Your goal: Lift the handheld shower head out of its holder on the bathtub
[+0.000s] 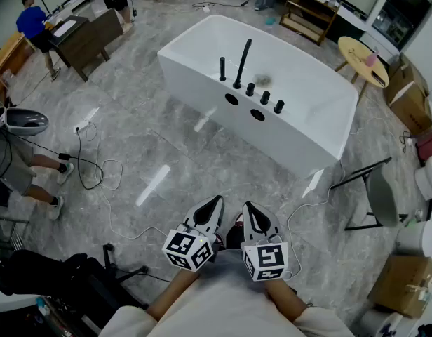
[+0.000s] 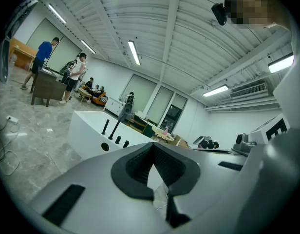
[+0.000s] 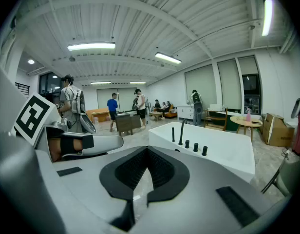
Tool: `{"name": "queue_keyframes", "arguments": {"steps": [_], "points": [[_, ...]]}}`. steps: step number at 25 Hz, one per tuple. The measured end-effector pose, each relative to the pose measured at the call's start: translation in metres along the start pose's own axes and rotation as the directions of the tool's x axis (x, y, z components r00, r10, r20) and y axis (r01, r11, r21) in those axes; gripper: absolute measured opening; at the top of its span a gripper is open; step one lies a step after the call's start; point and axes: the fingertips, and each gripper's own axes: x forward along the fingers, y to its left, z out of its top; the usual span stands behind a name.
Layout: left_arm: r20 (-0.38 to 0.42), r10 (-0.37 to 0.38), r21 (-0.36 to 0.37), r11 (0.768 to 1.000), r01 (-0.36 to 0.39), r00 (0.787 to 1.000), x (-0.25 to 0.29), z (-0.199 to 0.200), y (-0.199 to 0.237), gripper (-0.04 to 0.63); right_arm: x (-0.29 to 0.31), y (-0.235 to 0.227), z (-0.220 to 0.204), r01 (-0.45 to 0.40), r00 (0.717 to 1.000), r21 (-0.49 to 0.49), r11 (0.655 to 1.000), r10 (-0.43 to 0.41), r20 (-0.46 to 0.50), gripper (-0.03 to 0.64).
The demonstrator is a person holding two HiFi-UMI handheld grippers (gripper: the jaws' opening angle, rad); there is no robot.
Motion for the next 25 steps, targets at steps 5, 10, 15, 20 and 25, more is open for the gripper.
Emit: {"name": "queue_keyframes", "arguments": {"steps": [5, 10, 15, 20, 25], "points": [[-0.003, -0.009, 0.009, 1.0, 0.009, 1.0, 0.026, 0.007, -0.001, 0.003, 0.013, -0.016, 0.012, -0.018, 1.0, -0.007, 1.0, 0.018, 0.01, 0.017], [0.02, -0.008, 0.031, 0.999, 0.007, 1.0, 0.051, 0.028, -0.002, 0.004, 0.03, -0.037, 0.037, -0.029, 0.999, -0.01, 1.0, 0.029, 0.043, 0.017], [0.021, -0.006, 0.046, 0.999, 0.005, 1.0, 0.075, 0.033, -0.006, 0.005, 0.043, -0.06, 0.042, -0.043, 0.998, 0.047, 0.998, 0.041, 0.044, 0.018], [0.005, 0.006, 0.049, 0.999, -0.006, 1.0, 0.106, 0.032, -0.012, 0.005, 0.052, -0.092, 0.045, -0.047, 0.998, 0.068, 0.997, 0.043, 0.05, 0.018], [-0.004, 0.038, 0.052, 0.998, -0.038, 0.999, 0.131, 0.029, -0.018, 0.005, 0.061, -0.117, 0.041, -0.068, 0.997, 0.074, 0.995, 0.065, 0.035, 0.018]]}}
